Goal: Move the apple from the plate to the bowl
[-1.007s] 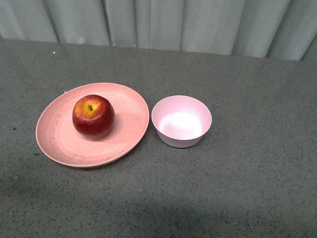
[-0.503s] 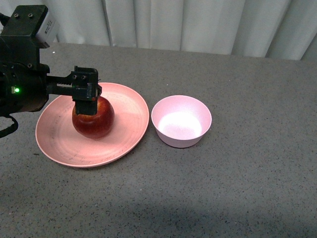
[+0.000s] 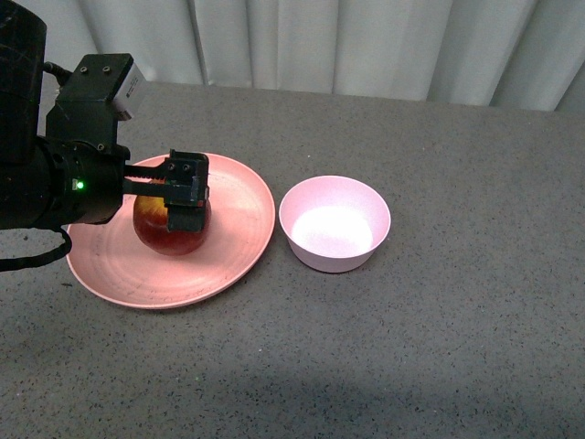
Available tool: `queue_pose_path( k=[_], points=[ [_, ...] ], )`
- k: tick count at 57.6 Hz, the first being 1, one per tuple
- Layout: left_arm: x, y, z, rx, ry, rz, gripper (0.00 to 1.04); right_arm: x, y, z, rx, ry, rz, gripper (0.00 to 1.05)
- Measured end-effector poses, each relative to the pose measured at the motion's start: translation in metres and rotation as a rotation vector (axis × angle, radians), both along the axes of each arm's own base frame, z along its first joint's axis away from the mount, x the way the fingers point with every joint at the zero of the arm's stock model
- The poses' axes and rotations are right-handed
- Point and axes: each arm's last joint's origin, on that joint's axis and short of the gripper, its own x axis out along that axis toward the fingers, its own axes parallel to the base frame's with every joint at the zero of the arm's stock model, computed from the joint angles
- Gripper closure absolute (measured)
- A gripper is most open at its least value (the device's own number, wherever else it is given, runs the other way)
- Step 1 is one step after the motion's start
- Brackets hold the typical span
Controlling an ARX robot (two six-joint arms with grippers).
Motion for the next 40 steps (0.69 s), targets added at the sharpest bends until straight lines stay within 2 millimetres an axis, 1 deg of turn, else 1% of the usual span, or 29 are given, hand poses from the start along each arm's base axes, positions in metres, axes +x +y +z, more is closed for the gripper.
queue_pose_path(
  k=[14, 26, 29, 35, 40],
  points=[
    [0.003, 0.001, -0.010, 0.016, 0.044, 0.016, 0.07, 0.000, 0.000, 0.000, 0.000, 0.000, 0.000, 0.09],
    [0.003, 0.001, -0.011, 0.015, 0.049, 0.009, 0.07, 0.000, 0.000, 0.000, 0.000, 0.000, 0.000, 0.09],
    [0.003, 0.001, -0.011, 0.015, 0.049, 0.008, 0.11, 0.000, 0.000, 0.000, 0.000, 0.000, 0.000, 0.09],
    [0.003, 0.001, -0.011, 0.013, 0.049, 0.006, 0.29, 0.000, 0.000, 0.000, 0.000, 0.000, 0.000, 0.09],
    [0.003, 0.000, -0.011, 0.012, 0.049, 0.004, 0.33, 0.000, 0.000, 0.000, 0.000, 0.001, 0.000, 0.09]
  ],
)
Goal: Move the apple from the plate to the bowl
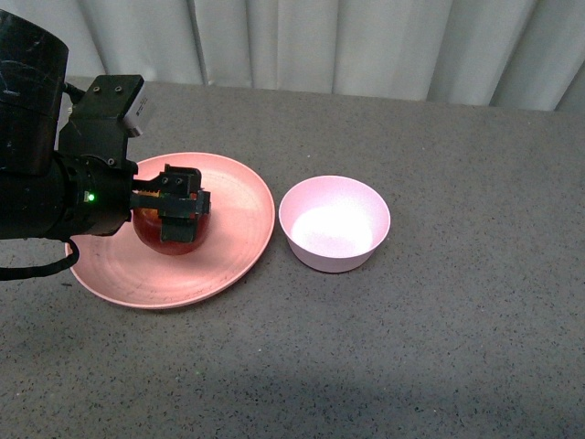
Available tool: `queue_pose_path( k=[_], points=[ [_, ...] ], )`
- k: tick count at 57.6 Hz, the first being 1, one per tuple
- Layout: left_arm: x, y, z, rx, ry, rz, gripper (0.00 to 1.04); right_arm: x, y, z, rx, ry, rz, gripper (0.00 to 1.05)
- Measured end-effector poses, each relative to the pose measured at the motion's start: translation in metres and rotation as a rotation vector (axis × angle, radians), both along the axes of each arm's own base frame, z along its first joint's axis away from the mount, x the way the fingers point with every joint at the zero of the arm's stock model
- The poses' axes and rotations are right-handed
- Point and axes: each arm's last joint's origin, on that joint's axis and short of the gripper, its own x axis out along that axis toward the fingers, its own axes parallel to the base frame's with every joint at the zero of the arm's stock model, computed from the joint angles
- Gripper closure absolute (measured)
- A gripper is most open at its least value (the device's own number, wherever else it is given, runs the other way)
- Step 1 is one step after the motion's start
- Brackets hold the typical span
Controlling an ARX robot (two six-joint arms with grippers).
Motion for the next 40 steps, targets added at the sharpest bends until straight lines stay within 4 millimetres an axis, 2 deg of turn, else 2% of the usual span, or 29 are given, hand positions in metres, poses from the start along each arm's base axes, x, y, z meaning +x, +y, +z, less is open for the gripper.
queue_pose_path(
  k=[13, 24, 40],
  points=[
    [-0.002, -0.010, 0.009, -0.051, -0.005, -0.009, 0.35, 0.000, 0.000, 0.000, 0.000, 0.000, 0.000, 0.09],
    [-0.006, -0.043, 0.030, -0.125, -0.054, -0.049, 0.35, 0.000, 0.000, 0.000, 0.000, 0.000, 0.000, 0.09],
    [-0.012, -0.084, 0.042, -0.192, -0.080, -0.109, 0.35, 0.000, 0.000, 0.000, 0.000, 0.000, 0.000, 0.09]
  ],
)
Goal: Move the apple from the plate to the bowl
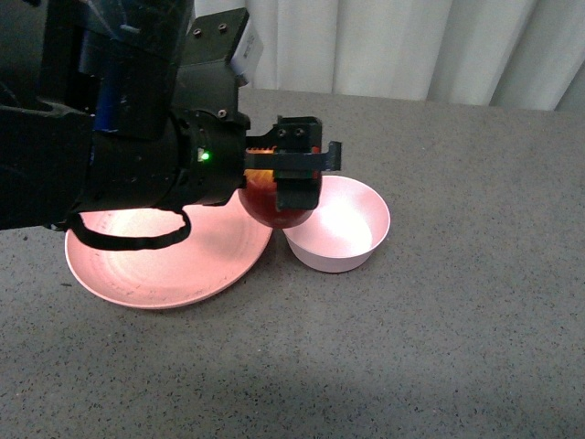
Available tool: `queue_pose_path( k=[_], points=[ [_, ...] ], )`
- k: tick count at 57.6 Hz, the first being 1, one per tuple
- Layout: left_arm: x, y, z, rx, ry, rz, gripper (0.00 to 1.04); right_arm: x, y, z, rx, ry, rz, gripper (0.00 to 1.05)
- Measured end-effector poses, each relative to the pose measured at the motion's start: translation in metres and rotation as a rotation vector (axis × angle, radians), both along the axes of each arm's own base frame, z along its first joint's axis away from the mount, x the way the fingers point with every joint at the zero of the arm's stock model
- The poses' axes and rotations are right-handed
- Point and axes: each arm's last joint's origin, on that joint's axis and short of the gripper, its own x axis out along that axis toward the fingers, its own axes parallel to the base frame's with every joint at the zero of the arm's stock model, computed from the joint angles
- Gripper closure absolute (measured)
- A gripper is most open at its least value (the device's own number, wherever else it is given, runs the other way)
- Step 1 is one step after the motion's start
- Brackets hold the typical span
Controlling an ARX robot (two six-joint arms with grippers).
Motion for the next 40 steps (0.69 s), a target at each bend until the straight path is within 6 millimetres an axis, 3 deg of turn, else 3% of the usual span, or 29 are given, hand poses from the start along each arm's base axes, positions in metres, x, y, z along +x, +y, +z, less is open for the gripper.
queue_pose_path(
  k=[8, 17, 40],
  points=[
    [-0.002, -0.025, 0.007, -0.018, -0.019, -0.037, 0.35, 0.000, 0.000, 0.000, 0.000, 0.000, 0.000, 0.09],
    [-0.002, -0.041, 0.002, -0.008, -0.013, -0.059, 0.35, 0.000, 0.000, 0.000, 0.000, 0.000, 0.000, 0.09],
    [0.005, -0.058, -0.019, 0.039, 0.027, -0.054, 0.35, 0.000, 0.000, 0.000, 0.000, 0.000, 0.000, 0.09]
  ],
)
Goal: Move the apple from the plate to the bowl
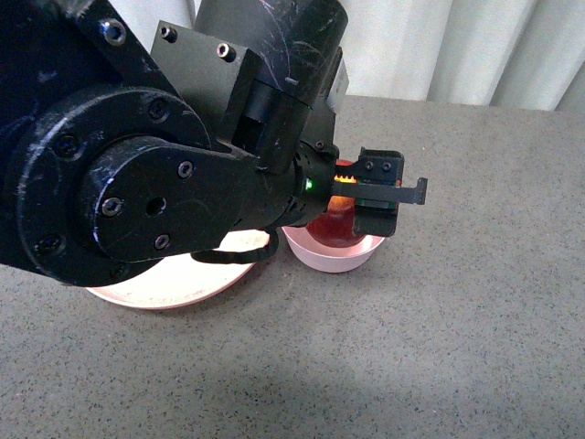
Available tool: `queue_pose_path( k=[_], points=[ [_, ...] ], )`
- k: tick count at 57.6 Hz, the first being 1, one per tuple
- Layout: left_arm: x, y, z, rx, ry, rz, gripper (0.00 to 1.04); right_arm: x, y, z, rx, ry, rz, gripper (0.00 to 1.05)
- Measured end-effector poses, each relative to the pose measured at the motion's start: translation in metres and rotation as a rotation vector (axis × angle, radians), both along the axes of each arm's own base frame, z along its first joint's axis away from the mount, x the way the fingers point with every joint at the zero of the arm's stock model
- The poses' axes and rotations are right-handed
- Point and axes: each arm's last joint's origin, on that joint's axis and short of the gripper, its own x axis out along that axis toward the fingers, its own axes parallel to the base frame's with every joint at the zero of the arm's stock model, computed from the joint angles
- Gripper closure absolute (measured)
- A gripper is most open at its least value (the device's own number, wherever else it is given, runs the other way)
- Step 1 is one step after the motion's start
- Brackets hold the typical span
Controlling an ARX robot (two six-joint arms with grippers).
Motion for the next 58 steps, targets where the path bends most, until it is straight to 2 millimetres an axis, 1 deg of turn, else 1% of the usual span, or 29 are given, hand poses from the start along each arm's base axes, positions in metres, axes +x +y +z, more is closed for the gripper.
queue_pose_path(
  k=[15, 16, 20, 22, 25, 27, 29, 31, 35, 38, 39, 40, 44, 48, 50, 53, 55, 58],
  points=[
    [0.001, -0.005, -0.006, 0.029, 0.000, 0.005, 0.35, 0.000, 0.000, 0.000, 0.000, 0.000, 0.000, 0.09],
    [0.001, -0.005, -0.006, 0.028, 0.001, 0.005, 0.34, 0.000, 0.000, 0.000, 0.000, 0.000, 0.000, 0.09],
    [0.000, -0.006, -0.006, 0.033, 0.001, 0.004, 0.19, 0.000, 0.000, 0.000, 0.000, 0.000, 0.000, 0.09],
    [0.001, -0.006, -0.005, 0.033, 0.001, 0.004, 0.15, 0.000, 0.000, 0.000, 0.000, 0.000, 0.000, 0.09],
    [0.001, -0.006, -0.005, 0.033, -0.001, 0.002, 0.06, 0.000, 0.000, 0.000, 0.000, 0.000, 0.000, 0.09],
    [0.000, -0.006, -0.003, 0.032, -0.003, 0.000, 0.05, 0.000, 0.000, 0.000, 0.000, 0.000, 0.000, 0.09],
    [-0.002, -0.003, -0.002, 0.031, -0.002, 0.000, 0.06, 0.000, 0.000, 0.000, 0.000, 0.000, 0.000, 0.09],
    [-0.008, 0.002, 0.001, 0.030, 0.007, -0.004, 0.07, 0.000, 0.000, 0.000, 0.000, 0.000, 0.000, 0.09],
    [-0.025, 0.023, 0.012, 0.029, 0.032, -0.011, 0.07, 0.000, 0.000, 0.000, 0.000, 0.000, 0.000, 0.09],
    [-0.038, 0.042, 0.026, 0.008, 0.032, -0.007, 0.07, 0.000, 0.000, 0.000, 0.000, 0.000, -0.001, 0.09],
    [-0.040, 0.045, 0.029, 0.002, 0.028, -0.006, 0.07, 0.000, 0.000, 0.000, 0.000, 0.000, -0.002, 0.09],
    [-0.042, 0.052, 0.036, -0.014, 0.015, -0.003, 0.07, 0.000, 0.000, 0.000, 0.000, 0.000, -0.003, 0.09],
    [-0.042, 0.068, 0.056, -0.061, -0.044, 0.011, 0.07, 0.000, 0.000, 0.000, 0.000, 0.000, -0.003, 0.09],
    [-0.037, 0.080, 0.068, -0.094, -0.101, 0.027, 0.07, 0.000, 0.000, 0.000, 0.000, 0.000, -0.001, 0.09],
    [-0.037, 0.088, 0.070, -0.103, -0.108, 0.039, 0.07, 0.000, 0.000, 0.000, 0.000, 0.000, 0.002, 0.09],
    [-0.039, 0.103, 0.068, -0.099, -0.107, 0.064, 0.07, 0.000, 0.000, 0.000, 0.000, 0.000, 0.001, 0.09],
    [-0.036, 0.113, 0.064, -0.106, -0.114, 0.085, 0.07, 0.000, 0.000, 0.000, 0.000, 0.001, 0.000, 0.09],
    [-0.028, 0.122, 0.059, -0.110, -0.130, 0.105, 0.07, 0.000, 0.000, 0.000, 0.000, 0.002, -0.001, 0.09]
  ],
)
